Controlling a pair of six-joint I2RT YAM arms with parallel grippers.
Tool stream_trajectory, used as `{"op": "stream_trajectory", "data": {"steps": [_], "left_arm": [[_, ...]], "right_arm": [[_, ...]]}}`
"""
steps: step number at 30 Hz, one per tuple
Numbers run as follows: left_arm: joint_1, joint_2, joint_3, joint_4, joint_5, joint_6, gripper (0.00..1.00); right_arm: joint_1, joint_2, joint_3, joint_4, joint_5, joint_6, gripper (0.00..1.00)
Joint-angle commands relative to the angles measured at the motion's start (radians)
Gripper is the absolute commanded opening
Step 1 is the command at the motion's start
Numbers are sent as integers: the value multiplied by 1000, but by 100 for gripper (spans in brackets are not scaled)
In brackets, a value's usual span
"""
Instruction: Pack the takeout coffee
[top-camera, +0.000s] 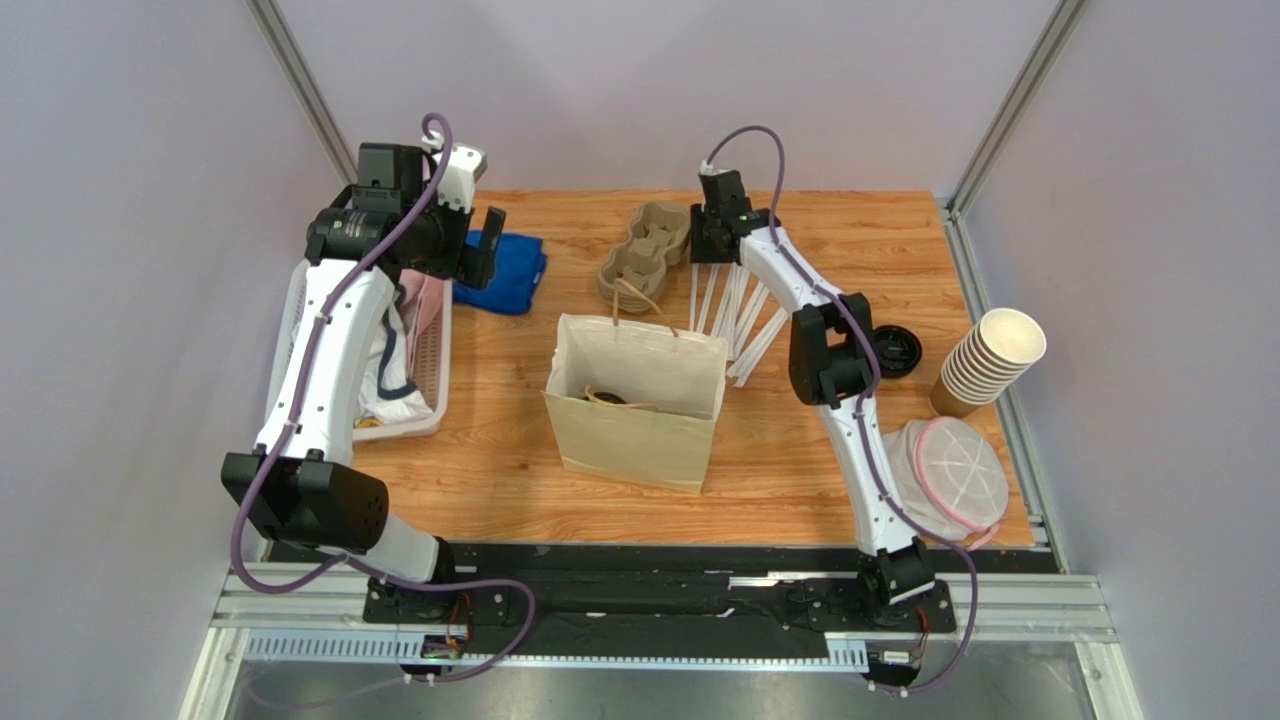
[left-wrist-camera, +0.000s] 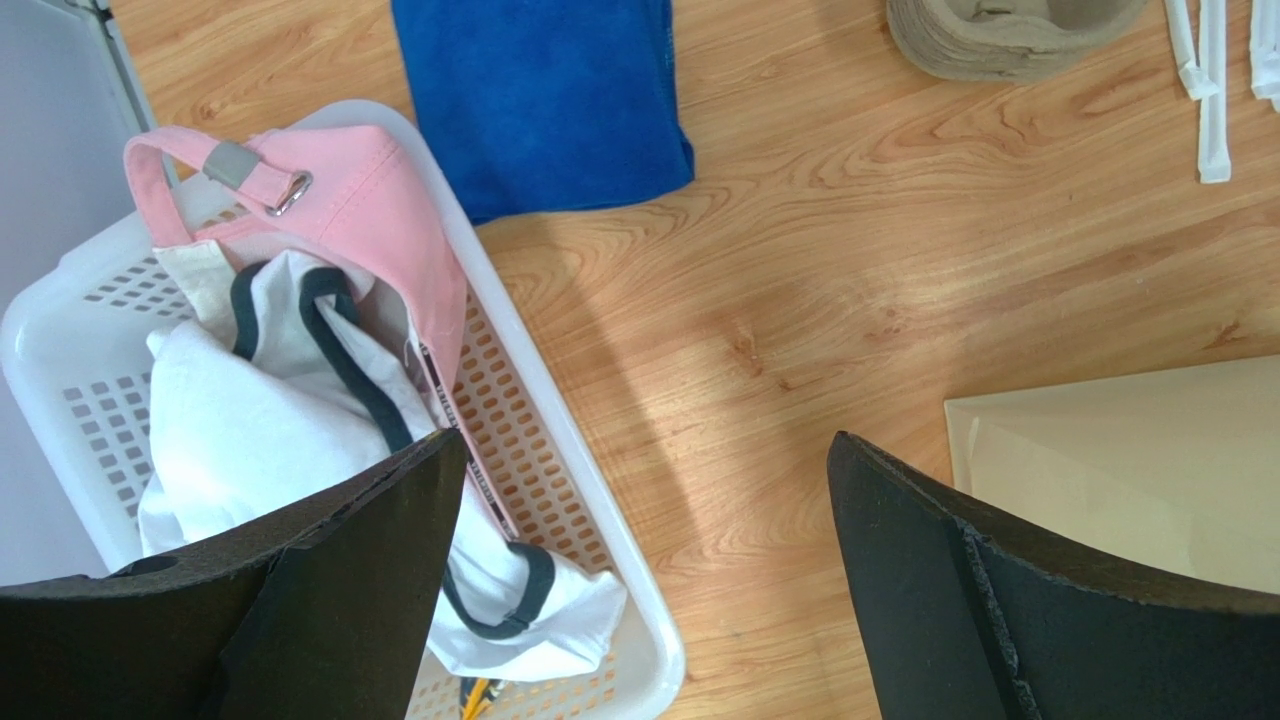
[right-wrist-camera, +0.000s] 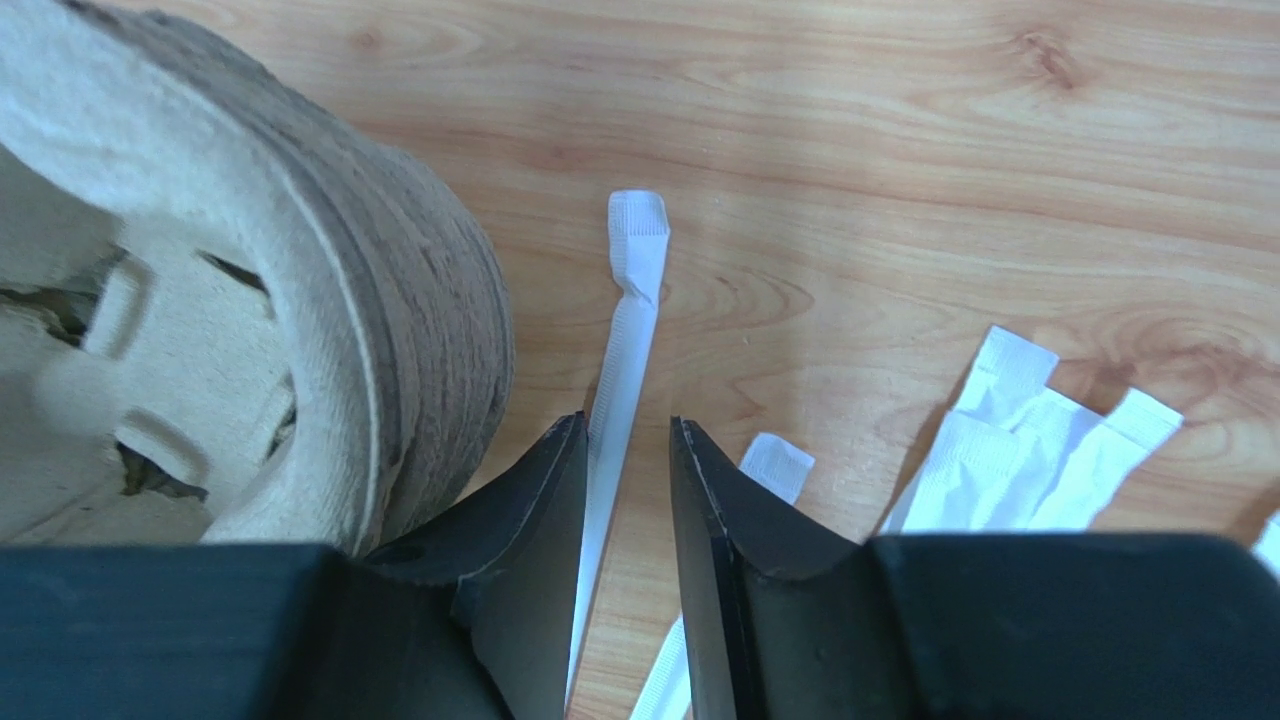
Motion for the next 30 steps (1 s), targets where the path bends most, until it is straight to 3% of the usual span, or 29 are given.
{"op": "stream_trajectory", "data": {"steps": [1, 10, 13, 14, 21, 30], "left_arm": [[7, -7, 38, -7, -7, 27, 99], [7, -14, 40, -9, -6, 44, 99], [7, -14, 38, -9, -3, 35, 99], [7, -13, 40, -10, -3, 30, 99], [7, -14, 50, -26, 4, 7, 99], [7, -13, 73, -23, 13, -19, 99]], "right_arm": [[28, 9, 36, -103, 84, -73, 31], [27, -23, -45, -148, 120, -90, 20], [11, -44, -53, -149, 28, -37, 7], [4, -44, -42, -146, -70, -15, 0], [-30, -127, 30, -51, -247, 144, 0], [-134, -399, -65, 44, -334, 273, 0]]}}
